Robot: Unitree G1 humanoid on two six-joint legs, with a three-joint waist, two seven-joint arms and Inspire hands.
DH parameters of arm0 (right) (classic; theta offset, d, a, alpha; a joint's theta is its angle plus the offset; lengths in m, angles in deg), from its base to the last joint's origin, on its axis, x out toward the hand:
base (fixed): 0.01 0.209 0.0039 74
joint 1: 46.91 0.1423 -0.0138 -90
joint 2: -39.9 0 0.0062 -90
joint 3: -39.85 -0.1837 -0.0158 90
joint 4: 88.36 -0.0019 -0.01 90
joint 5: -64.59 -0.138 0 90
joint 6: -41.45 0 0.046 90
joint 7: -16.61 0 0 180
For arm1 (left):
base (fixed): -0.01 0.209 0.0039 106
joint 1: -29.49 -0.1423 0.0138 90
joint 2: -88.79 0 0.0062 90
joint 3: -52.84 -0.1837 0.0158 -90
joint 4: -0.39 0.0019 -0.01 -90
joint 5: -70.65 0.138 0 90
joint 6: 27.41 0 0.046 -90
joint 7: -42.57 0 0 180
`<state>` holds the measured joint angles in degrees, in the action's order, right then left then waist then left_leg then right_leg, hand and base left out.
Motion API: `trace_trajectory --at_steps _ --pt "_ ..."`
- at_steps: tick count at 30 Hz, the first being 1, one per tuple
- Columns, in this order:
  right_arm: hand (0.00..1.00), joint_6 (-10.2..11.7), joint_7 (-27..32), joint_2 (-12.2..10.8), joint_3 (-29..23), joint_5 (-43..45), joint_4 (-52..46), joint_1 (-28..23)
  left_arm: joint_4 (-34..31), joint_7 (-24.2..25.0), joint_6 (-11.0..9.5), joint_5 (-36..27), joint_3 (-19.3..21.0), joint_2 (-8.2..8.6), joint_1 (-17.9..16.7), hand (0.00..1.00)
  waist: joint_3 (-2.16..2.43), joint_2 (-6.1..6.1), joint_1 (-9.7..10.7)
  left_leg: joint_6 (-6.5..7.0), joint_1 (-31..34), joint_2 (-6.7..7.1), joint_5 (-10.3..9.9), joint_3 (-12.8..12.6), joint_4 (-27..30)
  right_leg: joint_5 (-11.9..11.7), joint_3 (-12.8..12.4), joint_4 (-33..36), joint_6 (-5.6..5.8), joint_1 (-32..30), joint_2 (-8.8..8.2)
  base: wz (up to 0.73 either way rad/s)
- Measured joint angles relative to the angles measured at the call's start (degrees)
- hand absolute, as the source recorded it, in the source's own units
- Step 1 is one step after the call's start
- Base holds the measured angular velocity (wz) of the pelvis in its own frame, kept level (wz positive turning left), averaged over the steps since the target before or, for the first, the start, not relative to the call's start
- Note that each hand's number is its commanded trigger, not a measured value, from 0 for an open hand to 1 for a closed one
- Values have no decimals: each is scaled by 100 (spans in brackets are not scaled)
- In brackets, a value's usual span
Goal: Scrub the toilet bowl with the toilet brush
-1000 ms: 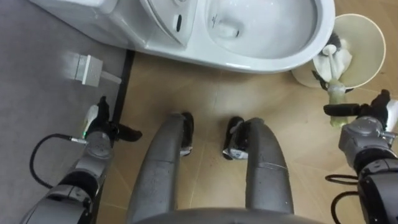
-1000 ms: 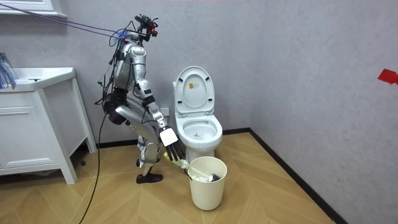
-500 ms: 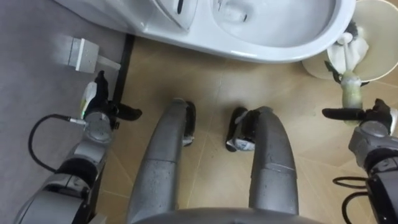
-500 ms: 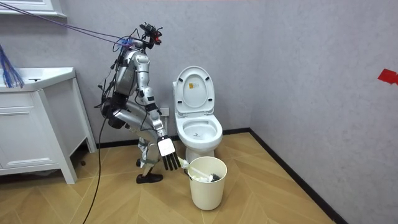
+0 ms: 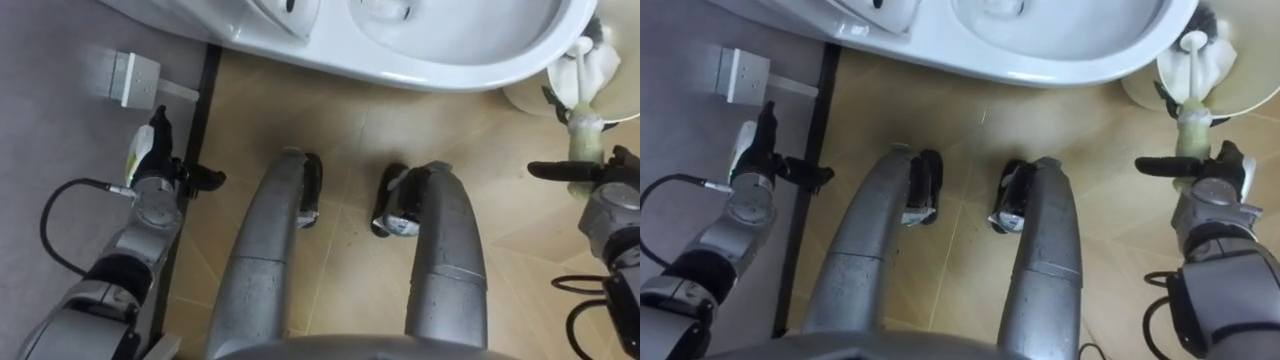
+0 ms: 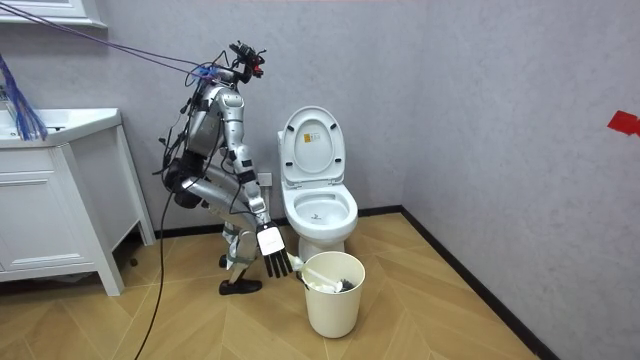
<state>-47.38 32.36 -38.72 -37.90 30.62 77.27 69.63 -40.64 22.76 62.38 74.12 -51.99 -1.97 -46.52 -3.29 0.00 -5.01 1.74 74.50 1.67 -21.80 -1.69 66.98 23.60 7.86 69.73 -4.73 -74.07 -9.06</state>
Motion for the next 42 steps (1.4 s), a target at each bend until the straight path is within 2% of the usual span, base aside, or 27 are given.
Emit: trace_trajectory --at_steps 3,13,21,24,37,38,39,40,42 --pt "0 0 -38 1 32 -113 -1 26 -1 0 -3 -168 -121 -41 -7 0 0 1 7 2 7 -1 -5 -2 8 7 0 1 -2 -5 -4 0" --pt "0 0 -167 32 231 -256 -1 63 0 -7 -11 -170 -230 -92 -22 0 -1 2 -5 7 17 3 -12 -4 11 14 -5 -1 10 -16 -8 0" --pt "0 -40 -488 69 292 -497 124 39 -18 9 0 -171 -229 -284 -104 0 0 1 -38 11 109 4 -39 -4 55 15 -7 20 12 -104 -2 0" --pt "0 -135 -621 109 392 -512 124 42 -56 34 17 -172 -228 -301 -100 0 0 1 -69 13 113 4 -40 -4 56 16 -6 20 13 -105 -5 0" --pt "0 -248 -838 254 669 -642 117 172 -82 185 18 -183 -231 -305 -88 0 -9 15 -145 15 125 14 -40 -2 54 17 12 21 14 -105 -37 0" --pt "30 -250 -847 258 683 -646 123 199 -86 191 19 -182 -232 -306 -88 0 -14 23 -148 18 126 13 -41 -1 56 17 13 23 15 -105 -38 0" --pt "93 -250 -861 258 687 -649 125 222 -86 199 23 -181 -233 -306 -88 0 -21 35 -148 19 127 15 -42 -1 58 20 15 29 15 -105 -44 0" --pt "100 -250 -883 258 688 -656 130 218 -85 201 23 -182 -233 -306 -89 0 -23 39 -148 19 128 16 -42 0 60 21 17 30 15 -105 -47 0" --pt "100 -250 -923 258 687 -706 135 217 -81 209 27 -232 -233 -309 -105 0 -26 44 -147 21 135 20 -42 5 63 22 23 30 17 -105 -53 0"
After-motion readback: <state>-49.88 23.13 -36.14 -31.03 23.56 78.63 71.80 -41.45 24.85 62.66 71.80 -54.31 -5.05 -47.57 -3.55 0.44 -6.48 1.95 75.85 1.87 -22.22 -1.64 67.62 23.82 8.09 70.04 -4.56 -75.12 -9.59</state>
